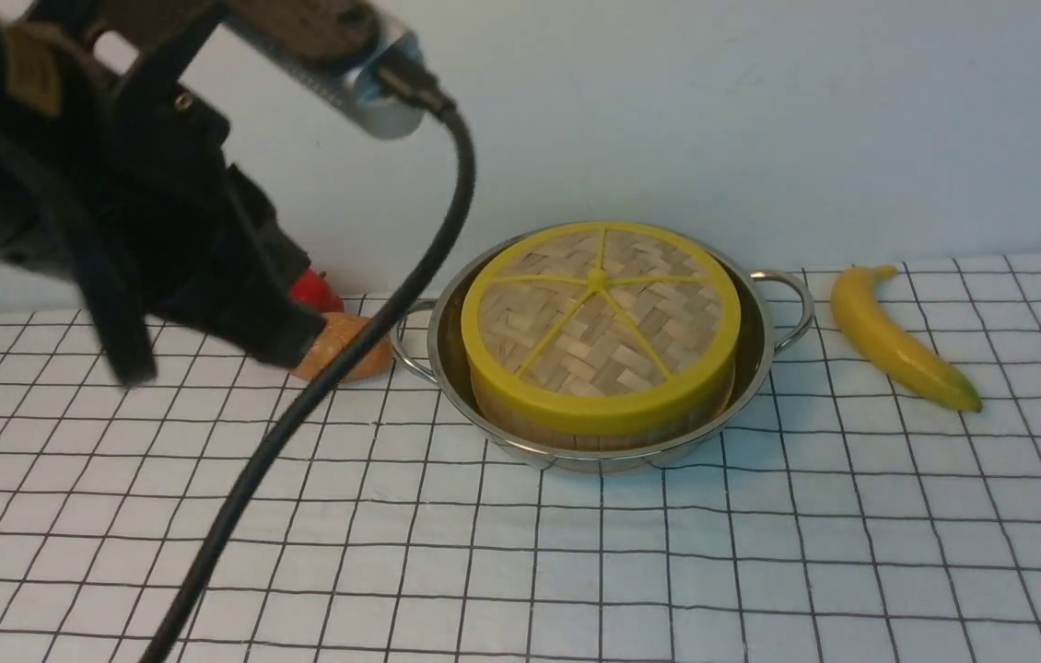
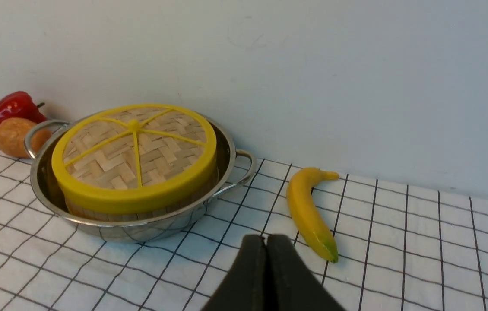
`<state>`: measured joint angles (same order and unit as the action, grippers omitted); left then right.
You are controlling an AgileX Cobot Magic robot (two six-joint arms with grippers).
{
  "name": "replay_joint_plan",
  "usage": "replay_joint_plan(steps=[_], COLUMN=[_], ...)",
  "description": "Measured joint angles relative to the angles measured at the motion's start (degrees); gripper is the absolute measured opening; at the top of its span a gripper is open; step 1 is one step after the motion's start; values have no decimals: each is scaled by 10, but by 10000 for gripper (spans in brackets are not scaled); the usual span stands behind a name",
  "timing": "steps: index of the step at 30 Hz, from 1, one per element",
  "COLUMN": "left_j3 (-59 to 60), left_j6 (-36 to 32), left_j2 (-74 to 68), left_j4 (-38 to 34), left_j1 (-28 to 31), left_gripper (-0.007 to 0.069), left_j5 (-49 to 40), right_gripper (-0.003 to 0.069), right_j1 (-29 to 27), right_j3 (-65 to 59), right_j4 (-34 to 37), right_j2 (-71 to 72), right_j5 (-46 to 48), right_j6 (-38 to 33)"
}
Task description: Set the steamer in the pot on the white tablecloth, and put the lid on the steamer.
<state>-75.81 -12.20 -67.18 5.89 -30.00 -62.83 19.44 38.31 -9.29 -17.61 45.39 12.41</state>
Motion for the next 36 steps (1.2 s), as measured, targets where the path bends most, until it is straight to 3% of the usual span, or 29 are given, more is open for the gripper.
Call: replay_joint_plan(steps=[15, 36], left_j3=[358, 390], left_j6=[-1, -4], left_j2=[173, 175], left_j4=[-97, -137], left_j1=[0, 0], left_gripper=[-19, 12], left_j5=[256, 297], right_gripper=[4, 71], right_j1=[0, 0], right_j3=[-1, -1], right_j4=[0, 56], right_j2=[0, 0], right_j5=[-39, -39], right_j6=[2, 6])
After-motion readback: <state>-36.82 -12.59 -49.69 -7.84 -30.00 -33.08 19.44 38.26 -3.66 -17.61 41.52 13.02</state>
